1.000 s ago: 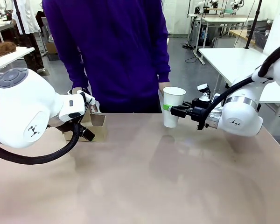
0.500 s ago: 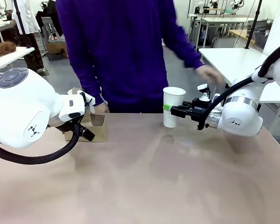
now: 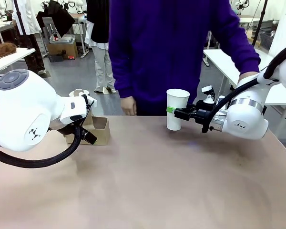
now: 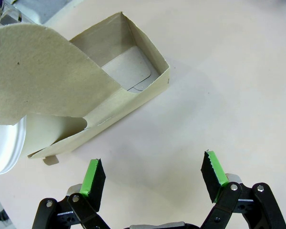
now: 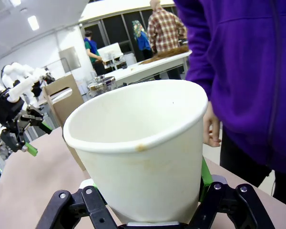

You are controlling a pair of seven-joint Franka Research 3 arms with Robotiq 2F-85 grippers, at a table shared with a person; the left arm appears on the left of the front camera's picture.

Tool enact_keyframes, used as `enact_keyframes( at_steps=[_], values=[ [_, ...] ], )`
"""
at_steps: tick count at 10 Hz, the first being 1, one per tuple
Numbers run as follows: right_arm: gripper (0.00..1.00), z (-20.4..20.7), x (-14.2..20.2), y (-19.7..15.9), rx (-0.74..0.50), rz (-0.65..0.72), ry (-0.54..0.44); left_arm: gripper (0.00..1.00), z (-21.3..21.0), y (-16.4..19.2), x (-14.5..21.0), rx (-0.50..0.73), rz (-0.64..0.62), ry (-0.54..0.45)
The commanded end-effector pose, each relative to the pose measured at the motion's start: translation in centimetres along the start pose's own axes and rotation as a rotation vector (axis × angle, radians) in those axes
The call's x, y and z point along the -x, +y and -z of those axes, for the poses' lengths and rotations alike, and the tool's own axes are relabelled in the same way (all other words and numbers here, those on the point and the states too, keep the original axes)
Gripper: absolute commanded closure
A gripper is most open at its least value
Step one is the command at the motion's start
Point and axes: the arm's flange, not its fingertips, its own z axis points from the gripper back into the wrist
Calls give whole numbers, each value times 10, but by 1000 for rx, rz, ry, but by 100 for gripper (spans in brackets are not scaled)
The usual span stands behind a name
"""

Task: Pour a drink into a cup and package it in a carrier.
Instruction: When a person places the Paper Cup Lid on the 600 ml Paper Cup , lift the 600 ml Paper Cup.

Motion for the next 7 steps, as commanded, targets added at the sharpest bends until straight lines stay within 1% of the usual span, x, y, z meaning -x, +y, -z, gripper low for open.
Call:
enact_keyframes(
  at_steps=[1, 7],
  values=[
    [20, 2, -3, 2, -4, -2, -7, 0, 0, 0, 0, 2, -2, -1],
    [20, 2, -3, 2, -4, -2, -7, 0, 0, 0, 0, 2, -2, -1]
  ],
)
